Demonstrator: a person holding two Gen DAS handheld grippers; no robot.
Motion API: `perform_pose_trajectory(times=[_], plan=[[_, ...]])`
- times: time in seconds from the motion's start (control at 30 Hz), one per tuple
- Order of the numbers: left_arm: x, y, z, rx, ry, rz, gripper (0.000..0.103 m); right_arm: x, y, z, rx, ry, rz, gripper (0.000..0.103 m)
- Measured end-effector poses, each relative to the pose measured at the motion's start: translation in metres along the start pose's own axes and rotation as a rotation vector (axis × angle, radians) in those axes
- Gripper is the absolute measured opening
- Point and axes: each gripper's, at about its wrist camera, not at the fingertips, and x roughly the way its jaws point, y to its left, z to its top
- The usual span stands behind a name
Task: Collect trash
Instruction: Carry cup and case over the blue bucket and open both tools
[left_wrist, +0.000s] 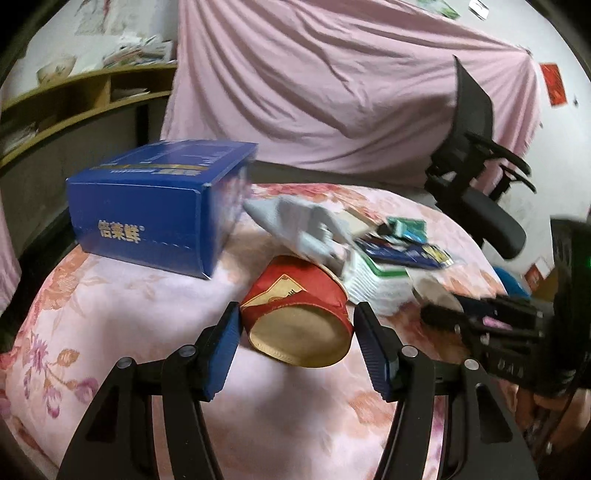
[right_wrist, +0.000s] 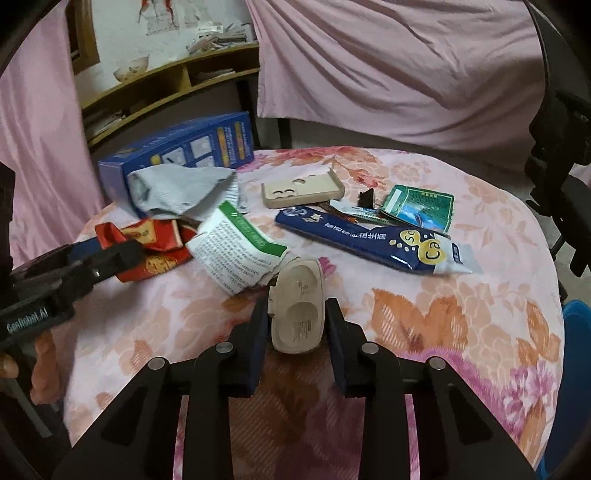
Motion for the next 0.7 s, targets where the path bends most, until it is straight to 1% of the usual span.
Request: perform_pose_trajectory(times=[0.1,0.2,0.4,0.47,0.53,0.6,0.67,0.7], plan=[[-0.004,-0.012,-0.007,0.034,0.008,-0.016,0.055,-0.013,-0.001,-0.003,0.013,-0.046,0.001,0.028],[-0.007,-0.024,-0.012,0.047,0.005,-0.033,0.055,-0.027,-0.004,-0.007,0.032,-0.09,0.011,0.028],[-0.018,-0.044,-0.014,0.085,-0.048,-0.035,0.055,-0.055,-0.014,-0.014,0.062,-0.192,0.031,0.028],[-0.022,-0.052,-0.013,0.101,-0.075,-0.034,0.055,-0.064,-0.017,-0.018,0.071,-0.227,0.028,0.028],[-0.028,-0.06,-0.01,0.123,-0.119,-0.038,0.055,-0.074,-0.02,-0.02,0.082,-0.273,0.027,0.028],[-0.033,-0.069,-0.007,0.139,-0.163,-0.043,0.055,-0.088,-0.023,-0.022,0.082,-0.337,0.004,0.028],[-0.04,-0.078,-0.002,0.153,-0.221,-0.064,0.055,-0.101,-0.024,-0.024,0.075,-0.401,-0.029,0.028],[-0.044,-0.085,0.001,0.165,-0.262,-0.073,0.055,-0.11,-0.026,-0.025,0.076,-0.439,-0.043,0.028]])
